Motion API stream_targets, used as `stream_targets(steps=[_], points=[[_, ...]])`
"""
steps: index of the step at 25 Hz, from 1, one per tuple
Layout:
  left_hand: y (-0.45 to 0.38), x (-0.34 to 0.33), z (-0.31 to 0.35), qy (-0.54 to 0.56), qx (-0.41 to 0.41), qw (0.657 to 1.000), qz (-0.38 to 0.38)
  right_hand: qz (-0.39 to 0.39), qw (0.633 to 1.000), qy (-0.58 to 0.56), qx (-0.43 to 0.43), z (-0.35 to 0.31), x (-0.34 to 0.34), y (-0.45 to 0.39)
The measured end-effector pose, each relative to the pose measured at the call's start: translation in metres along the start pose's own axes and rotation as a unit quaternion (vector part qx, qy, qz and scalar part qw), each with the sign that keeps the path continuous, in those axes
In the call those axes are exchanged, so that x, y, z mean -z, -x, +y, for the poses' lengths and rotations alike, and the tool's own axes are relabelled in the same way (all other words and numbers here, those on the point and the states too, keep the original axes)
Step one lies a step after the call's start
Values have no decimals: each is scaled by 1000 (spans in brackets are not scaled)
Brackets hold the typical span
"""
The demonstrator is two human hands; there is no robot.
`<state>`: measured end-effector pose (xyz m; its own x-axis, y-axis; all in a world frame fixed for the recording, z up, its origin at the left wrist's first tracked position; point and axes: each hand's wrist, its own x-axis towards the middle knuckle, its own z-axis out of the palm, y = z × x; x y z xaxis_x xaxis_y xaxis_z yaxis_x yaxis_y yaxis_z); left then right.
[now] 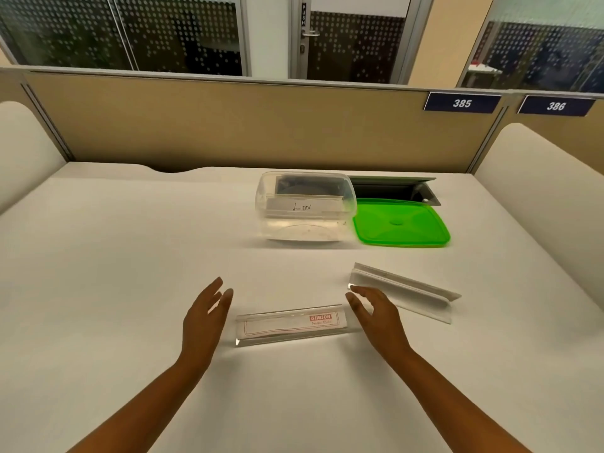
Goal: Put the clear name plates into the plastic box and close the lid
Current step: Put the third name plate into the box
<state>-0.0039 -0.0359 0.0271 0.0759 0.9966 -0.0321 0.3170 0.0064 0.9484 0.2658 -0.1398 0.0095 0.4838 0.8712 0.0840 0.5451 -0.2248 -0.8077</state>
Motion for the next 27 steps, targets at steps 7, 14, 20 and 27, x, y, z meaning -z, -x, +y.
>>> stream_targets(steps=[7,14,20,27], points=[[29,3,-49,-140,-42,988,-53,-81,989,124,4,29,-7,27],[30,1,-63,-211,-82,973,-43,-87,984,150,49,37,-11,30],[27,2,-64,-177,-93,979,-30,-80,985,141,54,35,-8,29],[27,3,-57,-165,-101,981,-28,-62,991,116,40,26,-6,29]])
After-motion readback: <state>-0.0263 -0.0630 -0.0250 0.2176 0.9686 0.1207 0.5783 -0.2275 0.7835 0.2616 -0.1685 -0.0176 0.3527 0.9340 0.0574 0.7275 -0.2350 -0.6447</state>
